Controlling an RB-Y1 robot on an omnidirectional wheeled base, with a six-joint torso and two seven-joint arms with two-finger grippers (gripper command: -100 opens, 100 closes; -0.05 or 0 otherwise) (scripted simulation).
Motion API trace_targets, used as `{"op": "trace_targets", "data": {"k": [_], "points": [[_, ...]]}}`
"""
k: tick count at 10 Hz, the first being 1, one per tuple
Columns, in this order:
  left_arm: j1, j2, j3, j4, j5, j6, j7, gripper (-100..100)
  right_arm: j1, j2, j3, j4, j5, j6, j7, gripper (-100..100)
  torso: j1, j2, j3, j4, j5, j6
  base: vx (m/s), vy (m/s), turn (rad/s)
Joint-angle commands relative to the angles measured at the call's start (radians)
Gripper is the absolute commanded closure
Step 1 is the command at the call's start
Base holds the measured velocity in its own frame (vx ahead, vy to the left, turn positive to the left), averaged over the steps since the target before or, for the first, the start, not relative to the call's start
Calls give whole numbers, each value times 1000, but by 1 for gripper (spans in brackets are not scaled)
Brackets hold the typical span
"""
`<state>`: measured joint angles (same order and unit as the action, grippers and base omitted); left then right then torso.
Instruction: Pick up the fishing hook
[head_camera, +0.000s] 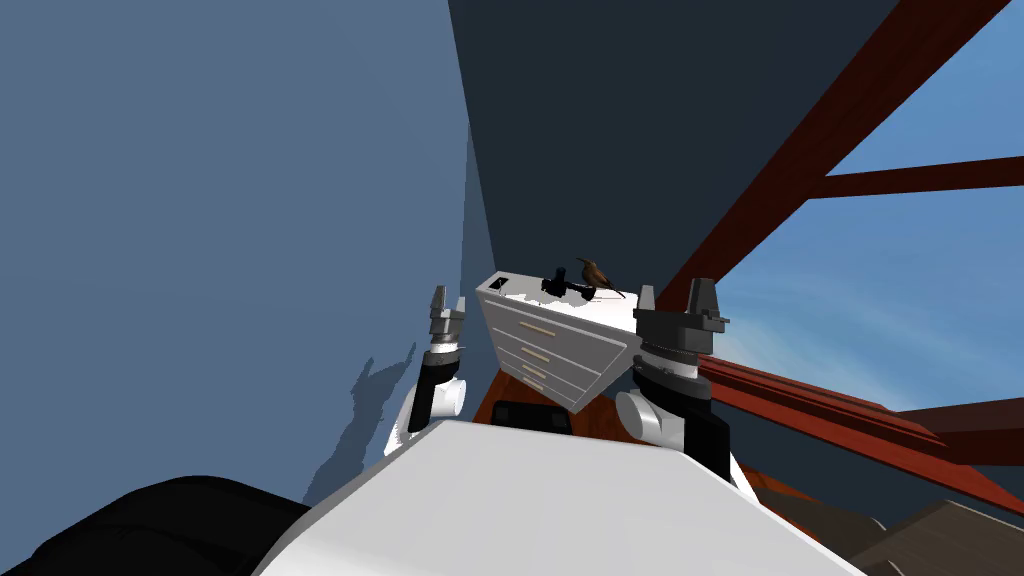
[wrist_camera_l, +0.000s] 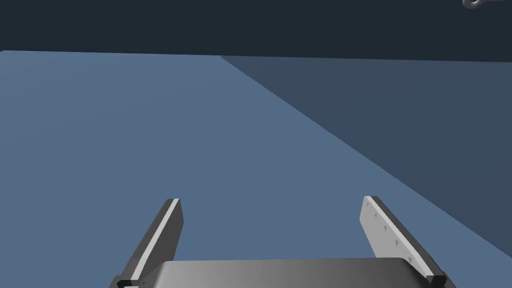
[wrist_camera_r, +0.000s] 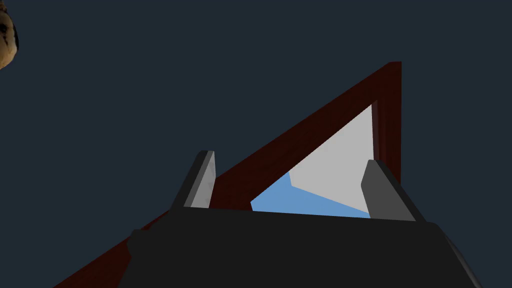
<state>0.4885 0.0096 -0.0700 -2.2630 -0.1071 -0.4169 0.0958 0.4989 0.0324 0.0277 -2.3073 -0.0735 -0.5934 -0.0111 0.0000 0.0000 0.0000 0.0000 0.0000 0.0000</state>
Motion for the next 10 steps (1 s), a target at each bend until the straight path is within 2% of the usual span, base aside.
{"op": "trace_targets", "data": {"k": [1,5,10], "points": [[-3,44,3,-4,-8,18,1,-100,0,0,0,0,0,0,0,0,0,0,0,0,0,0,-6,-15,-37],[-13,128,14,-23,-33,76,6,-100,0,0,0,0,0,0,0,0,-2,1,0,0,-1,0,-12,-35,-53],[-34,231,30,-62,-80,175,17,-100,0,0,0,0,0,0,0,0,-4,2,1,1,-1,0,-29,-53,-66]]}}
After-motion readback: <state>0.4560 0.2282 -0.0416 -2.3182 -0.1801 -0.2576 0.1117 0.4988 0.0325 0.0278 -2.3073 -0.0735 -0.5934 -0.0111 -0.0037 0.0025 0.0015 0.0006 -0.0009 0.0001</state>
